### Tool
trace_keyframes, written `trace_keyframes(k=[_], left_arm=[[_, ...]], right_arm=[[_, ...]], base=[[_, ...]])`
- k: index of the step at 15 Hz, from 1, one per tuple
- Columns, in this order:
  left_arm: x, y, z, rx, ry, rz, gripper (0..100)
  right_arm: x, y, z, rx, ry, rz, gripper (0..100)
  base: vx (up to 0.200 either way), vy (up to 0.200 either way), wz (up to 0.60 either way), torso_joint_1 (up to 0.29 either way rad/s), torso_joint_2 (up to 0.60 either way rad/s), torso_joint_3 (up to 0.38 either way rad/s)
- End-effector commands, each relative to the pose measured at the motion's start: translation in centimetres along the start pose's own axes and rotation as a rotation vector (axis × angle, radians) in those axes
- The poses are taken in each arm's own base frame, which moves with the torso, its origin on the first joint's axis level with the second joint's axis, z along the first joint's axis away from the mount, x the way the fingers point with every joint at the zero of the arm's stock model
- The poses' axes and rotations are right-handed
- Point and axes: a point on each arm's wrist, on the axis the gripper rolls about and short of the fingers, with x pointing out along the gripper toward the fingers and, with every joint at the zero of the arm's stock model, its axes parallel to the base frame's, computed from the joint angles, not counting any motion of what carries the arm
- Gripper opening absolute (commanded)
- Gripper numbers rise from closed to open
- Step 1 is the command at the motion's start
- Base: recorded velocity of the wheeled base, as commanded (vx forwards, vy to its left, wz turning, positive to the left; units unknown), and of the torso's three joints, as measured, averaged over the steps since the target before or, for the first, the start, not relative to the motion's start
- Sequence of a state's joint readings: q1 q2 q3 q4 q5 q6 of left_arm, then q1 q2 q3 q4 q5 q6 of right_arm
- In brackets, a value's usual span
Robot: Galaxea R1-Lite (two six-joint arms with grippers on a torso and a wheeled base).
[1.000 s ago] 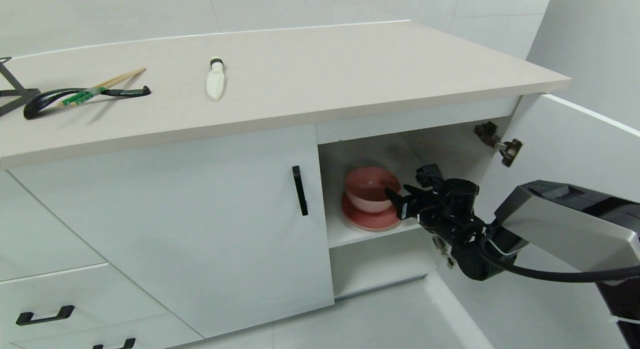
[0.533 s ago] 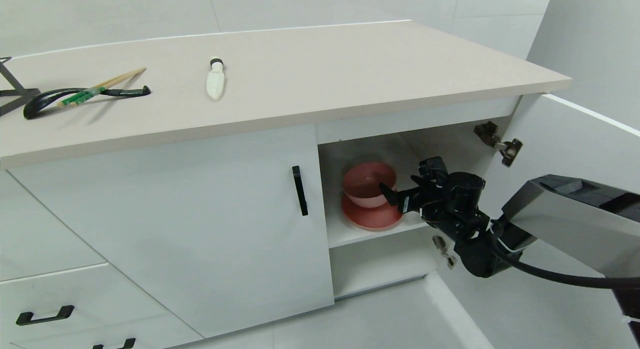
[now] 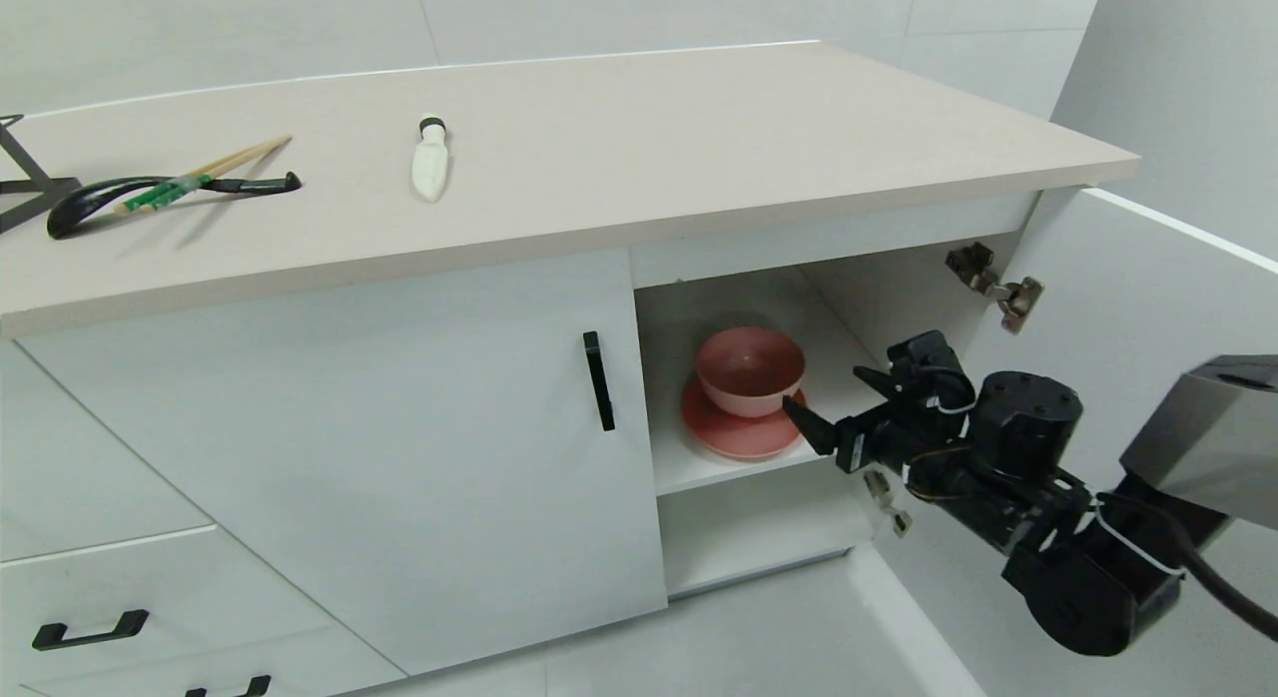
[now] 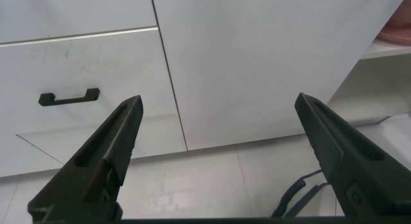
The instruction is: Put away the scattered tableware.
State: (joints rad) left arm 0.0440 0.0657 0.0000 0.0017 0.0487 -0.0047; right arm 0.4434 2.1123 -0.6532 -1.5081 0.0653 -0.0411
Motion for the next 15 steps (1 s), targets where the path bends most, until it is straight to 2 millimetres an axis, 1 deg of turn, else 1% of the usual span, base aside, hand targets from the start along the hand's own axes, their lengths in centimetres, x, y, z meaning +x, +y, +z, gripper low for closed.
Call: trace_keyframes(k=[1, 2, 3, 4, 5, 7, 8, 9, 10, 11, 13, 14, 15], left_arm=[[0.0, 0.0, 0.0, 0.000, 0.002, 0.001, 100], [0.0, 0.0, 0.0, -0.001, 0.002, 0.001, 100], [0.0, 0.0, 0.0, -0.001, 0.002, 0.001, 100], [0.0, 0.0, 0.0, -0.003, 0.002, 0.001, 100], [0.0, 0.0, 0.0, 0.008, 0.000, 0.001, 100], [0.0, 0.0, 0.0, 0.020, -0.008, -0.005, 100], [-0.2, 0.0, 0.0, 0.015, -0.023, -0.018, 100], [-0.5, 0.1, -0.1, 0.003, -0.067, -0.039, 100], [-0.5, 0.1, -0.1, -0.005, -0.067, -0.039, 100], [-0.5, 0.1, -0.1, -0.006, -0.067, -0.040, 100], [-0.5, 0.1, -0.1, -0.006, -0.067, -0.040, 100], [-0.5, 0.1, -0.1, -0.008, -0.067, -0.040, 100], [-0.5, 0.1, -0.1, -0.008, -0.067, -0.040, 100]], right_arm=[[-4.5, 1.3, 2.5, -0.003, -0.029, 0.031, 100], [-6.1, 1.4, 2.8, -0.002, -0.012, 0.032, 100], [-7.1, 1.5, 3.0, -0.001, -0.005, 0.036, 100], [-9.6, 1.6, 3.5, -0.001, 0.011, 0.035, 100], [-11.8, 1.6, 3.9, 0.001, 0.014, 0.035, 100], [-15.6, 1.6, 4.4, 0.005, 0.015, 0.030, 100], [-17.0, 1.5, 4.4, 0.007, 0.019, 0.021, 100], [-18.8, 0.6, 5.2, 0.012, 0.000, -0.061, 100], [-19.9, -0.3, 5.6, 0.011, 0.007, -0.169, 100], [-21.0, -0.7, 5.8, 0.018, 0.023, -0.246, 100], [-23.8, -0.8, 6.3, 0.032, 0.026, -0.303, 100], [-25.5, -0.7, 5.9, 0.036, 0.085, -0.332, 100], [-26.3, -0.6, 5.4, 0.040, 0.125, -0.345, 100]], base=[[0.000, 0.000, 0.00, 0.000, 0.00, 0.000], [0.000, 0.000, 0.00, 0.000, 0.00, 0.000], [0.000, 0.000, 0.00, 0.000, 0.00, 0.000], [0.000, 0.000, 0.00, 0.000, 0.00, 0.000], [0.000, 0.000, 0.00, 0.000, 0.00, 0.000], [0.000, 0.000, 0.00, 0.000, 0.00, 0.000], [0.000, 0.000, 0.00, 0.000, 0.00, 0.000], [0.000, 0.000, 0.00, 0.000, 0.00, 0.000], [0.000, 0.000, 0.00, 0.000, 0.00, 0.000], [0.000, 0.000, 0.00, 0.000, 0.00, 0.000], [0.000, 0.000, 0.00, 0.000, 0.00, 0.000], [0.000, 0.000, 0.00, 0.000, 0.00, 0.000], [0.000, 0.000, 0.00, 0.000, 0.00, 0.000]])
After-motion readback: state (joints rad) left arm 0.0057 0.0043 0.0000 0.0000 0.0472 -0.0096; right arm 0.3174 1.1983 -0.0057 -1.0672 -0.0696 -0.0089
